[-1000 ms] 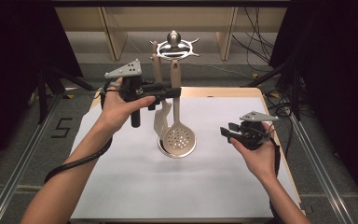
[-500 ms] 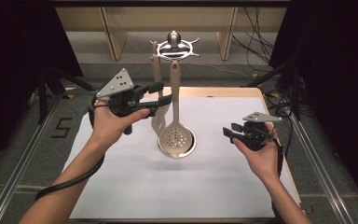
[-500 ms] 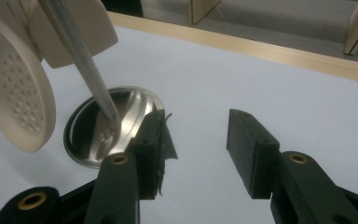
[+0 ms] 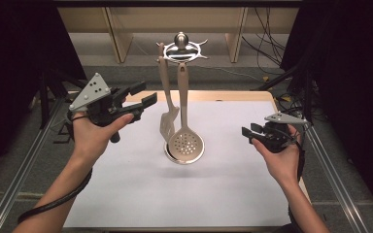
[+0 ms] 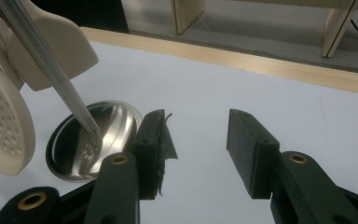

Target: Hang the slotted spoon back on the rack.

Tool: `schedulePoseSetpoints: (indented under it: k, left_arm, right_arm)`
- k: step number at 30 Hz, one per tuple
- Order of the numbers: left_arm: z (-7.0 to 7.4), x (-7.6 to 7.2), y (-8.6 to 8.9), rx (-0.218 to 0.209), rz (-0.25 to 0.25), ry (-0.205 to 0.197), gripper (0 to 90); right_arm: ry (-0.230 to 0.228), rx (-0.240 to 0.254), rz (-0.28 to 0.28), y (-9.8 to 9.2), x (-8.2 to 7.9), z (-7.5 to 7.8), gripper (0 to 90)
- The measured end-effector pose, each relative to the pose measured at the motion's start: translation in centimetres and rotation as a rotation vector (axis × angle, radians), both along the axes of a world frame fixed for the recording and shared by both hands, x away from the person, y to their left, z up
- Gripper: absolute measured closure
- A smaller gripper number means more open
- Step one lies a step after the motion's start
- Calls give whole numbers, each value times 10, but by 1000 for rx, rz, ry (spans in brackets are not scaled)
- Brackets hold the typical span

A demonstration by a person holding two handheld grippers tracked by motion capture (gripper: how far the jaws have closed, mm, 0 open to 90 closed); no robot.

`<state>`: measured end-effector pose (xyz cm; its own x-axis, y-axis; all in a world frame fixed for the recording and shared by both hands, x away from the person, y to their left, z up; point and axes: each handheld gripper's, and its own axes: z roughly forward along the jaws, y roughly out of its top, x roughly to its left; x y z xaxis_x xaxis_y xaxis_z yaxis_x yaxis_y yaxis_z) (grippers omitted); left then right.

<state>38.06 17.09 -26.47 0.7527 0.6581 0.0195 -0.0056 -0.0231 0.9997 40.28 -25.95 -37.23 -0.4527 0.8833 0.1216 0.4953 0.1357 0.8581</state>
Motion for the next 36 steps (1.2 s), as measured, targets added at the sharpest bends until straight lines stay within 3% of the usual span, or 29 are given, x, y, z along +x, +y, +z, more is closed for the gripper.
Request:
schedulePoseSetpoints:
  k: [4, 5, 9, 10, 11, 12, 14, 18, 19, 20, 22, 25, 26, 27, 29, 32, 34, 36]
  left_arm:
    - [-9, 0, 4, -7, 16, 15, 458]
    - [-10, 1, 6, 0, 22, 13, 457]
    - [-17, 3, 8, 16, 62, 6, 456]
    - [-19, 3, 9, 27, 72, 1, 456]
    - [-21, 3, 10, 32, 81, 6, 456]
    - [-22, 4, 11, 34, 89, 6, 456]
    - [-25, 4, 15, 37, 97, 9, 455]
    - [-33, 4, 23, 52, 115, 15, 452]
    - [-35, 4, 25, 57, 118, 16, 452]
    - [-38, 3, 27, 62, 122, 34, 452]
    - [-45, 4, 33, 78, 140, 22, 452]
    - [-56, 6, 42, 89, 171, 37, 452]
    - [-60, 7, 46, 95, 187, 41, 452]
    - [-63, 8, 48, 93, 195, 43, 451]
    - [-70, 9, 53, 99, 219, 49, 450]
    - [-79, 10, 60, 88, 249, 62, 449]
    - [-84, 10, 62, 74, 254, 85, 448]
    - [-87, 11, 65, 82, 267, 74, 447]
  right_arm:
    - [-5, -13, 15, -1, 4, 2, 578]
    - [15, 9, 3, 1, 3, 2, 578]
    - [35, -11, 9, -2, 6, 0, 578]
    - [28, 11, 13, -2, 7, -1, 578]
    - [-4, -25, 17, -6, 9, -2, 578]
    - [20, 6, 2, -5, 8, -3, 578]
    - [10, -14, 3, -9, 8, -4, 578]
    - [33, -13, -21, -10, 4, -3, 578]
    - [15, -25, -16, -13, 3, -3, 578]
    - [24, -27, -30, -13, 2, -3, 578]
    - [20, -30, -26, -16, 2, -5, 578]
    - [40, -1, -54, -16, -1, -6, 578]
    - [25, -21, -52, -17, 0, -7, 578]
    - [20, -46, -41, -19, 1, -7, 578]
    - [25, -18, -37, -18, 1, -8, 578]
    - [15, -33, -35, -19, 2, -8, 578]
    - [33, -13, -44, -17, 1, -9, 578]
    - [33, -19, -41, -16, 2, -10, 578]
